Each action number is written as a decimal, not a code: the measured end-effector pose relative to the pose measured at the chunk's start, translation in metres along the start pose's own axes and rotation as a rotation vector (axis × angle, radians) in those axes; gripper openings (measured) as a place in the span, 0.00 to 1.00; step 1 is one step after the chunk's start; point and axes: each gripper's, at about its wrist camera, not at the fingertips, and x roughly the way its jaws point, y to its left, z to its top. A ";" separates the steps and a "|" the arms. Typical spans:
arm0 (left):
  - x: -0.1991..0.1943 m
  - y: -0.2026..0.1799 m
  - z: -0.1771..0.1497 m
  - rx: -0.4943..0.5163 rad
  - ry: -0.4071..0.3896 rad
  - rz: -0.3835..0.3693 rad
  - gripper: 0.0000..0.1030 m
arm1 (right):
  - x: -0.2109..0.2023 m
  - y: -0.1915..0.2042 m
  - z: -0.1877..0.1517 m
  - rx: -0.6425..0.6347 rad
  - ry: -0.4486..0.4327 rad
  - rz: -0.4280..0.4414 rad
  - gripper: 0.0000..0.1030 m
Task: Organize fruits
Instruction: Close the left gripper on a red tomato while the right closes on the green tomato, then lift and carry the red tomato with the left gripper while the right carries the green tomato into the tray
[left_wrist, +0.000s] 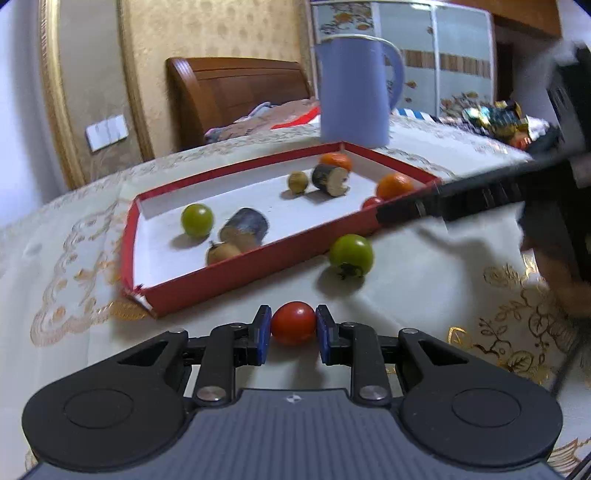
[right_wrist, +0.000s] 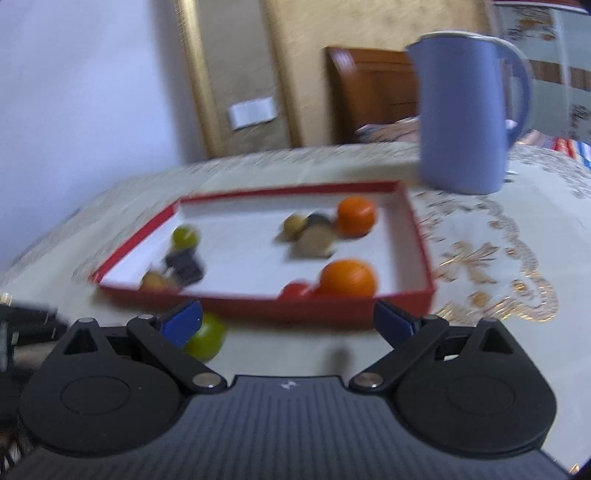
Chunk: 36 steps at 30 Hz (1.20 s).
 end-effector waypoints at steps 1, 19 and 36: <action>0.000 0.003 0.000 -0.017 0.000 0.008 0.24 | 0.001 0.005 0.000 -0.025 0.007 0.002 0.92; 0.001 0.011 -0.003 -0.065 0.009 0.021 0.24 | 0.031 0.045 -0.001 -0.162 0.105 0.035 0.53; -0.002 0.012 -0.003 -0.088 0.001 0.113 0.24 | 0.023 0.045 -0.003 -0.171 0.048 0.021 0.32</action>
